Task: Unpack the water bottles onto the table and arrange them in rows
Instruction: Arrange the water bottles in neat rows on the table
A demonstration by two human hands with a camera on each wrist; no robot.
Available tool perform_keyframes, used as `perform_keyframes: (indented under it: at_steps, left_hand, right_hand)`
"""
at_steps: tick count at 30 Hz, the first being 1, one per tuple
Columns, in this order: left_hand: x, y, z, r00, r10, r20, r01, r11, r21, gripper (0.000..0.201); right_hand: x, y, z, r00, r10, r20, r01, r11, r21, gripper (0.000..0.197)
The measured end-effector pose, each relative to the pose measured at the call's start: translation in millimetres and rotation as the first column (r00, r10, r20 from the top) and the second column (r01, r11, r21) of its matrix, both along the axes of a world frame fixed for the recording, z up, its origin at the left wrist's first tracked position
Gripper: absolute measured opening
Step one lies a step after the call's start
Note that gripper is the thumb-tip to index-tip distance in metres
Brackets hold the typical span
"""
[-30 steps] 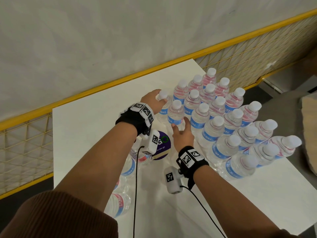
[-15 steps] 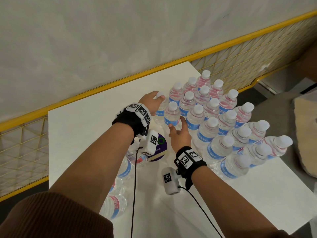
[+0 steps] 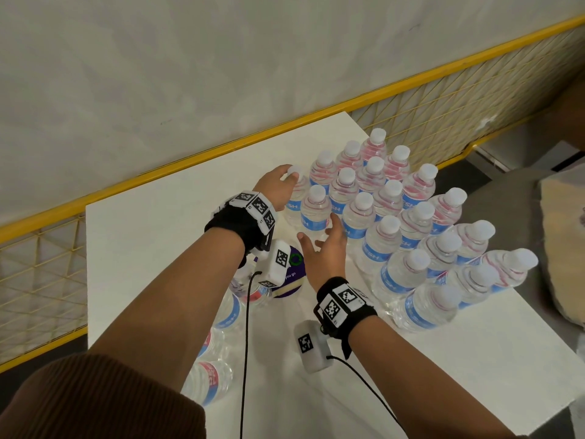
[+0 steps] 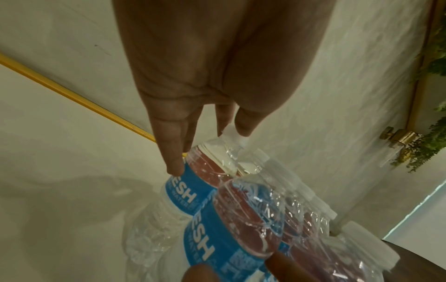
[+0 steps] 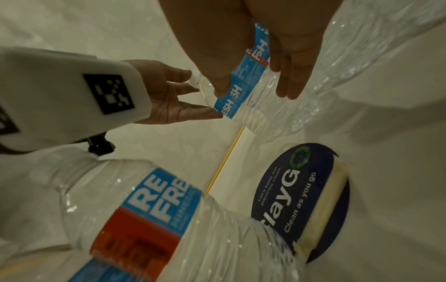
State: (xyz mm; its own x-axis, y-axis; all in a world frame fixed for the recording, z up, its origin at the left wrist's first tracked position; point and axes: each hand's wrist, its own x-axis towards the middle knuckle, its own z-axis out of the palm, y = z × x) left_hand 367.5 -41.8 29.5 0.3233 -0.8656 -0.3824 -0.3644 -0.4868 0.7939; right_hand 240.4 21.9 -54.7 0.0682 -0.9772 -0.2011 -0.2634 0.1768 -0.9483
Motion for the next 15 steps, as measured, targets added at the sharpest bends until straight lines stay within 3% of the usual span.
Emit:
perform_keyframes:
  at_steps: [15]
  left_hand:
    - [-1,4,7,1.0,-0.008,0.007,0.007,0.999,0.032,0.041]
  right_hand:
    - [-2,-2,5,0.991,0.134,-0.012,-0.134,0.99,-0.033,0.088]
